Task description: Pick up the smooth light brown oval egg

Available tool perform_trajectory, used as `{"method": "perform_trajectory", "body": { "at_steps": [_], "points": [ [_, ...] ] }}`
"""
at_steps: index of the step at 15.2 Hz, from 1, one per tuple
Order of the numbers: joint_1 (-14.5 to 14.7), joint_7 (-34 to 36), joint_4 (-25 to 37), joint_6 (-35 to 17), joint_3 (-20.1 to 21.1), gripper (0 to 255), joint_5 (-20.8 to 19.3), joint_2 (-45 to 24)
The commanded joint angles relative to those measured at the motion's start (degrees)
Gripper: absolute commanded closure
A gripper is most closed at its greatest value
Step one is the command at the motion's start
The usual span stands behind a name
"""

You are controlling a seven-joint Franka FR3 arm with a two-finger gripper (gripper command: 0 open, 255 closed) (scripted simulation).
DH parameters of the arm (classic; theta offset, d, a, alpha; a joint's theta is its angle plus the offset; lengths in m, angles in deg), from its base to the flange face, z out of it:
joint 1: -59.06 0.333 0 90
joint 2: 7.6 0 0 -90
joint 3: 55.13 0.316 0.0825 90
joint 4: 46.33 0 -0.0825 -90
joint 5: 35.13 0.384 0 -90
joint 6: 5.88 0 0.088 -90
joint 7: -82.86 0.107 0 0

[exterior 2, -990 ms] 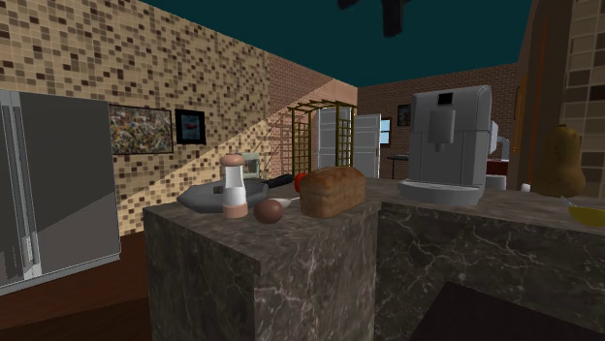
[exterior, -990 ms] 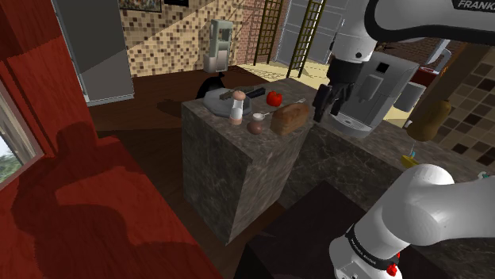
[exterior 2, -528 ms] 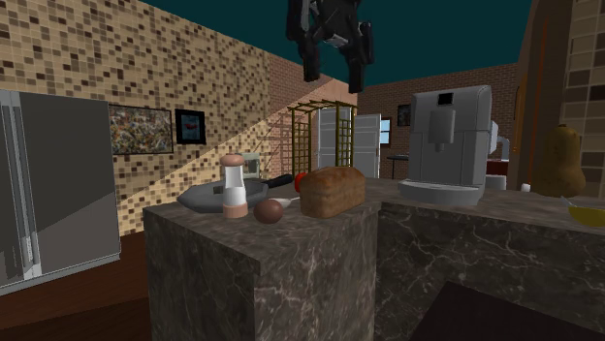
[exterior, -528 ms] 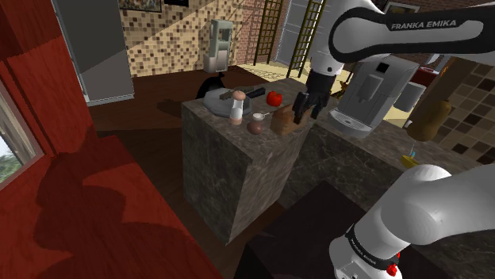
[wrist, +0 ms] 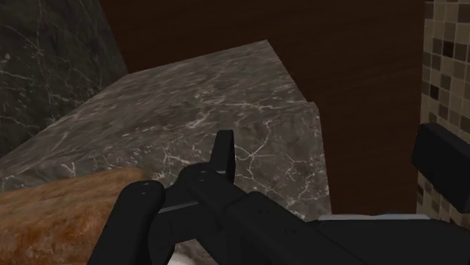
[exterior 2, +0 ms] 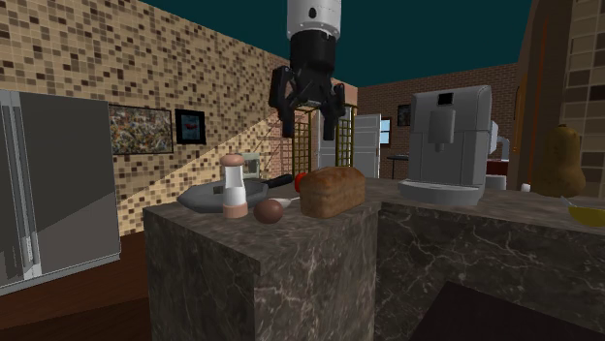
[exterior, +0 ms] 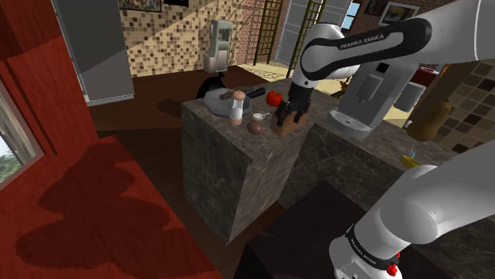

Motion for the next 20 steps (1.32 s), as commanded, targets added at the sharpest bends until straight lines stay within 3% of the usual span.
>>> {"method": "perform_trajectory", "body": {
  "at_steps": [1, 10, 20],
  "points": [
    [0.0, -0.7, 2.0, -3.0, -0.7, 0, 0.7, -4.4],
    [-0.8, -5.8, 12.8, -14.1, -2.9, 0, 6.4, -24.1],
    [-4.5, -11.0, 31.7, -18.7, -1.9, 0, 13.9, -45.7]
  ]
}}
